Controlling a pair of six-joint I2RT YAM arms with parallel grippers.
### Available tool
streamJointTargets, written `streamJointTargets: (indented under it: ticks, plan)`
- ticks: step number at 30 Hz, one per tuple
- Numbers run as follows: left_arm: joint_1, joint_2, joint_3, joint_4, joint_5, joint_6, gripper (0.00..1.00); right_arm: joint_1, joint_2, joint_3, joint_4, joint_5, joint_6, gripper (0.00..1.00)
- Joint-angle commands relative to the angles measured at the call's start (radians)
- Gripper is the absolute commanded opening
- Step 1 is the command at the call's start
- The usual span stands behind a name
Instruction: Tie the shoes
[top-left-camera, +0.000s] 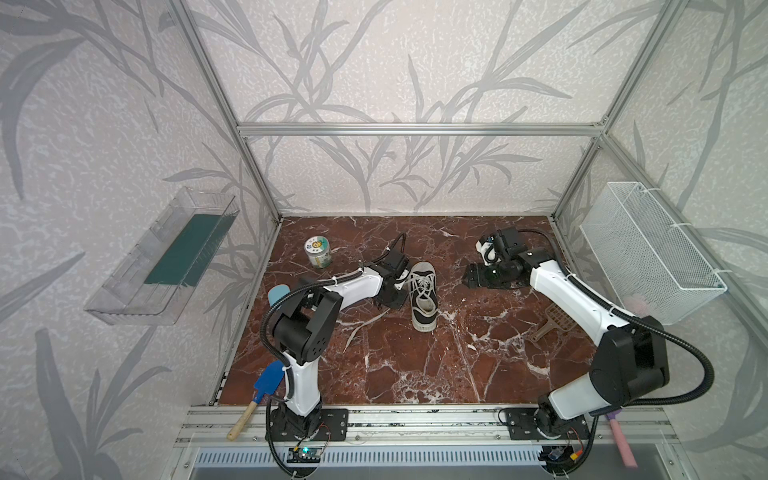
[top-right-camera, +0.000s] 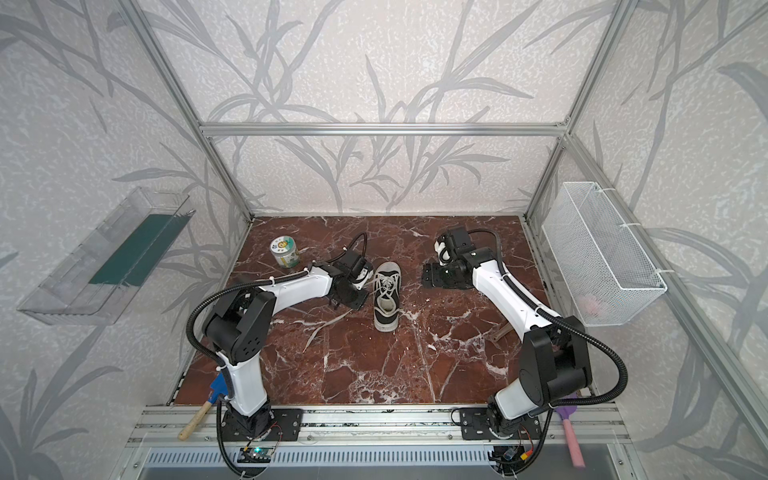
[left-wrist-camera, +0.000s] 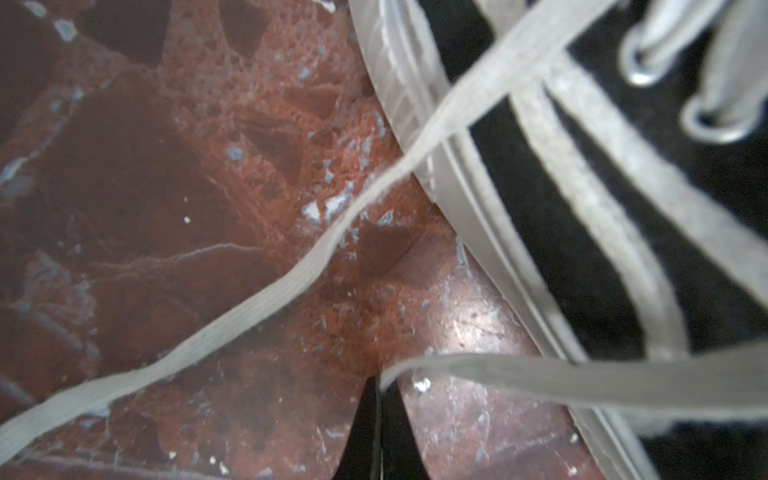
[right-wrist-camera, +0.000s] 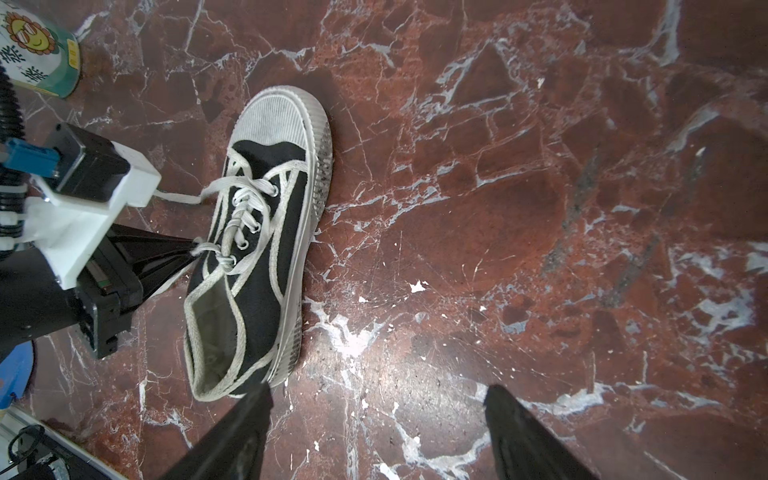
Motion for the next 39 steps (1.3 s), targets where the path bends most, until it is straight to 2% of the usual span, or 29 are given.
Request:
streamJointTargets:
  ticks: [1,8,12,15,19,23,28,33,39]
  plan:
    - [-0.005,-0.065,0.102,-0.077,0.045,-0.026,0.0,-0.006,-0.033,-0.025,0.021,-0.017,0.008,0.81]
    - [-0.009,-0.038,0.275,-0.132,0.091,-0.044,0.0,-0.012,-0.033,-0.06,0.054,-0.037,0.006,0.8]
    - [-0.012,0.037,0.397,-0.188,0.134,-0.072,0.0,-0.016,-0.026,-0.074,0.08,-0.062,0.008,0.81]
    - [-0.021,0.081,0.469,-0.221,0.142,-0.082,0.0,-0.017,-0.024,-0.1,0.147,-0.139,-0.015,0.8]
    - [-0.025,0.103,0.523,-0.24,0.136,-0.09,0.0,-0.015,-0.031,-0.175,0.324,-0.287,-0.056,0.71]
    - [-0.025,0.117,0.56,-0.28,0.127,-0.084,0.0,0.003,-0.058,-0.282,0.569,-0.365,-0.076,0.62]
    - [-0.026,0.113,0.563,-0.304,0.119,-0.082,0.0,0.07,-0.015,-0.327,0.809,-0.397,-0.101,0.57]
    - [-0.024,0.099,0.551,-0.303,0.111,-0.082,0.0,0.104,0.084,-0.284,0.94,-0.427,-0.05,0.51]
    - [-0.023,0.098,0.558,-0.311,0.11,-0.083,0.0,0.125,0.194,-0.212,0.988,-0.466,-0.026,0.44]
